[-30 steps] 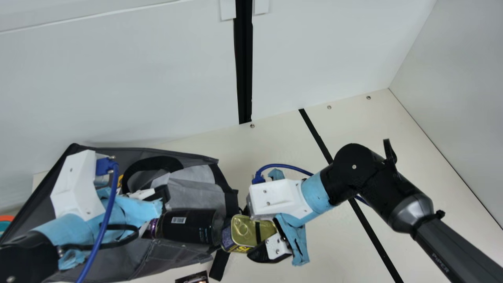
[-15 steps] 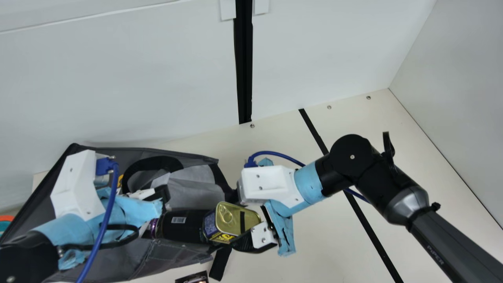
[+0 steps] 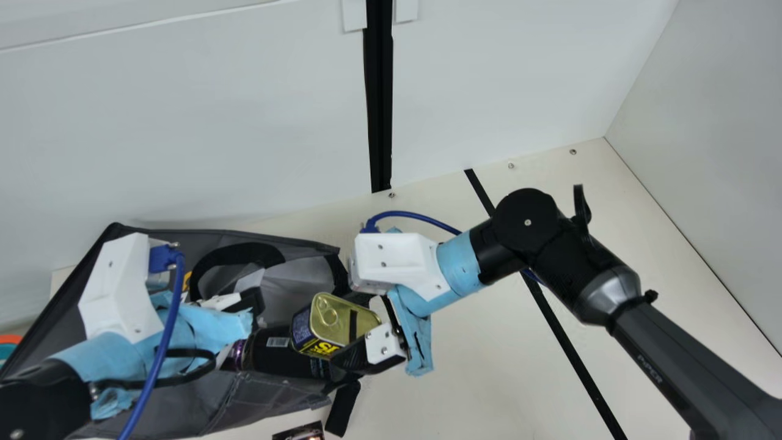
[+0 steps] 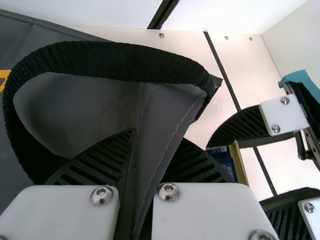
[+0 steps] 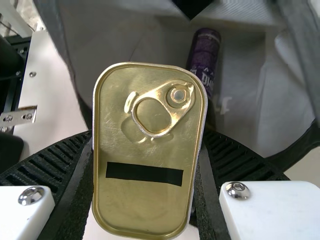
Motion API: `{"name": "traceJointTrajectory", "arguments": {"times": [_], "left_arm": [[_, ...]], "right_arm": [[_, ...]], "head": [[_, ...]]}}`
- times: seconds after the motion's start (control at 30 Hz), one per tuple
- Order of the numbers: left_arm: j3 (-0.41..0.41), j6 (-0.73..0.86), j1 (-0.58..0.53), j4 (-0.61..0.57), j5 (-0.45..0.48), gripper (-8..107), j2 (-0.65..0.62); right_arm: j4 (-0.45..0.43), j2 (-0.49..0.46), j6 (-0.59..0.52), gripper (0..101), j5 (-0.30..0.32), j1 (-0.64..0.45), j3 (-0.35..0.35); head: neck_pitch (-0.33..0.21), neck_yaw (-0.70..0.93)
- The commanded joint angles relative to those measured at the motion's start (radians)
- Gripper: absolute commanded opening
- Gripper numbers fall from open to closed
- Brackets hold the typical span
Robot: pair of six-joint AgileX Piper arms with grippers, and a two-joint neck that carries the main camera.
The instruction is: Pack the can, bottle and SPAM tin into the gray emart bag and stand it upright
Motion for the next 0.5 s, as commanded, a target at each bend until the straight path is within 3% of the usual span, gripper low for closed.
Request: {"name": "traceJointTrajectory", "arguments": {"times": [0.0,0.47], "left_arm": [[0.000,0.000,0.000,0.000,0.000,-8,0.000],[0.000,0.000,0.000,0.000,0.000,-8,0.000]], "right_arm": [[0.000,0.011,0.008,0,0.001,0.004,-0.014],[0.002,0.104,0.056,0,-0.062,0.084,-0.069]], "head": [[-0.023,-0.001],[-0.023,-0.001]]}}
